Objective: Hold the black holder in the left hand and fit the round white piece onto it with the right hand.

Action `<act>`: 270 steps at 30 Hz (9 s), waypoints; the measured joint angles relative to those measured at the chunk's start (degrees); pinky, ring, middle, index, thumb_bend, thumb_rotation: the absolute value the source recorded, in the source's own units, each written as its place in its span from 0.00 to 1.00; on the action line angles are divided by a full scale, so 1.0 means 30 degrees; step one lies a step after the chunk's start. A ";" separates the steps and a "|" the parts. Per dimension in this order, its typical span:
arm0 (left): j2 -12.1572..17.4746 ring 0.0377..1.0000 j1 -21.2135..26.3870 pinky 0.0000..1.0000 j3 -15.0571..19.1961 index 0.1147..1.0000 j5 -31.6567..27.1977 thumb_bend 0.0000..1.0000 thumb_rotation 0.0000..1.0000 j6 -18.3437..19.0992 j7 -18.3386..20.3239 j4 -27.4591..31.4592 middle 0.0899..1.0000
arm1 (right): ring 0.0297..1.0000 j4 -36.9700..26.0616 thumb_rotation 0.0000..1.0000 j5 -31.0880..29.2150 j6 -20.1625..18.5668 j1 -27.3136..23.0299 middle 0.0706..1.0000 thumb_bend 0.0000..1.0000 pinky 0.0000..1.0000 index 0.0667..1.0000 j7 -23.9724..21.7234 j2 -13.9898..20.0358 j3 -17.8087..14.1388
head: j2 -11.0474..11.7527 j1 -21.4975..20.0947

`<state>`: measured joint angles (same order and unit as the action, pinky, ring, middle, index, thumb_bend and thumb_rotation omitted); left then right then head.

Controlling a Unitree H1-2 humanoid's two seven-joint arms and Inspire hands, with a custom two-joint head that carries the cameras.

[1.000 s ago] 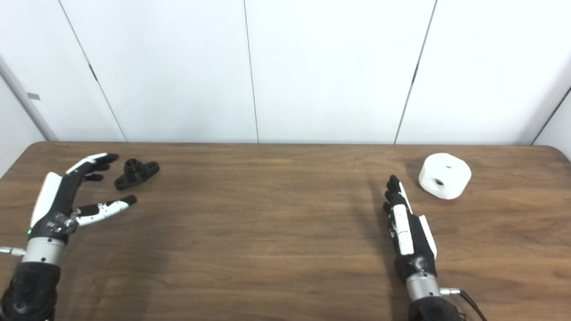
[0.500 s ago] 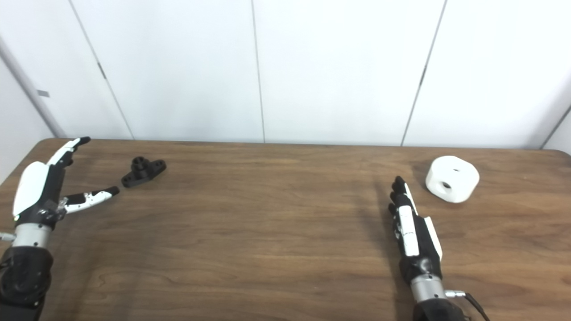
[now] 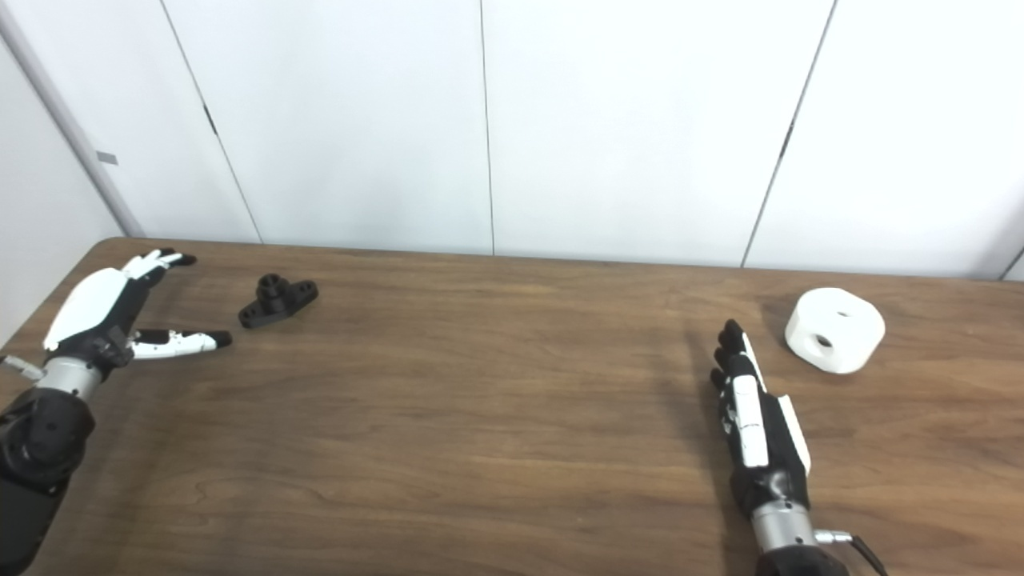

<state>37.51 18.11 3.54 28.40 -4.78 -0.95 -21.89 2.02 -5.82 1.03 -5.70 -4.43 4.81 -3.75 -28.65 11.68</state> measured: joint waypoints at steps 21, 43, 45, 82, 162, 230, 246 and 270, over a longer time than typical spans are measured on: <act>0.0599 0.96 0.1348 1.00 -0.1395 0.73 -0.0027 0.99 0.38 -0.0110 0.0797 -0.2569 0.89 | 1.00 -0.0043 1.00 -0.0616 0.0027 0.0000 1.00 0.45 1.00 1.00 -0.0388 0.0193 -0.0066 | -0.0146 0.0471; -0.0155 0.93 0.3010 0.97 -0.2724 0.69 -0.0460 0.97 0.30 -0.1006 0.0124 -0.5644 0.86 | 1.00 -0.2102 1.00 -0.0823 -0.0779 0.0882 1.00 0.46 1.00 1.00 -0.0409 0.0190 -0.0063 | -0.0410 0.0119; -0.0261 0.93 0.3210 0.98 -0.2804 0.69 -0.0485 0.98 0.31 -0.1083 -0.0199 -0.5998 0.86 | 1.00 -0.2236 1.00 -0.0879 -0.0901 0.0937 1.00 0.46 1.00 1.00 -0.0408 0.0179 -0.0065 | -0.0439 0.0060; -0.1139 0.94 0.4777 0.97 -0.3985 0.68 -0.1194 0.98 0.29 -0.2332 -0.0524 -0.8050 0.86 | 1.00 -0.3147 1.00 -0.0711 -0.1071 0.1311 1.00 0.45 1.00 1.00 -0.0381 -0.0299 0.0083 | -0.0264 -0.0057; -0.5495 0.89 0.0624 1.00 -0.6645 0.41 0.0808 0.52 0.05 -0.4633 0.1585 0.2364 0.65 | 1.00 -0.5215 1.00 0.0049 -0.2513 0.1351 1.00 0.53 1.00 0.98 0.0424 -0.0936 0.0783 | -0.0879 -0.2692; -0.6082 0.86 0.0154 0.94 -0.7443 0.41 0.1893 0.52 0.05 -0.7326 0.0363 0.1479 0.64 | 0.79 -0.7435 0.32 0.9196 0.0103 -0.2271 0.79 0.67 0.67 0.74 0.5642 0.2416 -0.3248 | -0.0850 -0.7674; -0.5705 0.84 0.0250 0.94 -0.8124 0.41 0.0997 0.52 0.05 -0.7297 -0.0064 0.1470 0.63 | 0.84 -0.3483 0.38 1.1424 -0.1732 -0.3082 0.88 0.80 0.71 0.88 0.5960 0.4269 -0.3591 | -0.0645 -0.8787; -0.5319 0.83 0.0319 0.92 -0.8423 0.41 0.0216 0.52 0.04 -0.7322 0.0024 0.1427 0.62 | 0.87 -0.0391 0.47 0.9194 -0.5108 -0.3554 1.00 0.97 0.58 0.94 0.2097 0.6104 -0.2027 | -0.0469 -1.0340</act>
<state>21.56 19.07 -21.73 29.05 -26.74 -0.88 -17.61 0.85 21.76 -14.29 -16.36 1.86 23.13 -9.83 -30.06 -19.34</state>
